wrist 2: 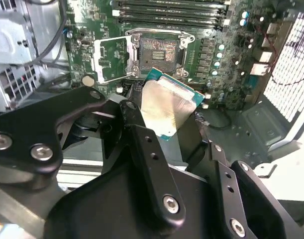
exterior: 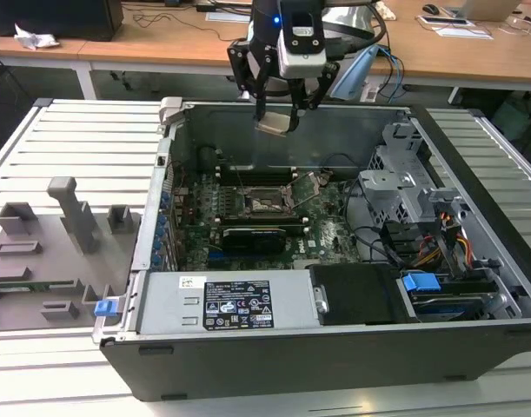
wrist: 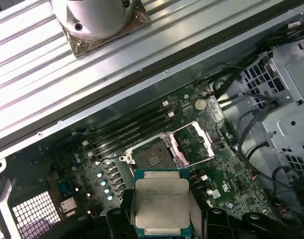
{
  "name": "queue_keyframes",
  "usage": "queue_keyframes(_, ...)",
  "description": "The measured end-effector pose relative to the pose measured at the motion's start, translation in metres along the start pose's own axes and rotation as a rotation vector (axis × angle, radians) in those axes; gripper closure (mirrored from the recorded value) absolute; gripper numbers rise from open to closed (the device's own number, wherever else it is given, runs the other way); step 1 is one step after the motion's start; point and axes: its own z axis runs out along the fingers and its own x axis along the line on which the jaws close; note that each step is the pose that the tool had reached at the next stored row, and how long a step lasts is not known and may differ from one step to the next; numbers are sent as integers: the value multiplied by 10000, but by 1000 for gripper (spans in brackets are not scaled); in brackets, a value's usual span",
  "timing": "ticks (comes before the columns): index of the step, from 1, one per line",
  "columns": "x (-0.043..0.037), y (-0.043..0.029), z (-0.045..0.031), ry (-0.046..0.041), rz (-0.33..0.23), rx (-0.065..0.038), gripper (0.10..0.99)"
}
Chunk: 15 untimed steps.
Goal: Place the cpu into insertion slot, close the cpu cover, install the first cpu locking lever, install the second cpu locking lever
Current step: 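Place the cpu into insertion slot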
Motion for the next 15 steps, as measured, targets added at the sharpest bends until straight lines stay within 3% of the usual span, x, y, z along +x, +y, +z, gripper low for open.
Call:
queue_keyframes(4,0,-1,14,-107,1194,-22,557)
queue_keyframes(15,-1,-3,37,-277,3066,-56,557)
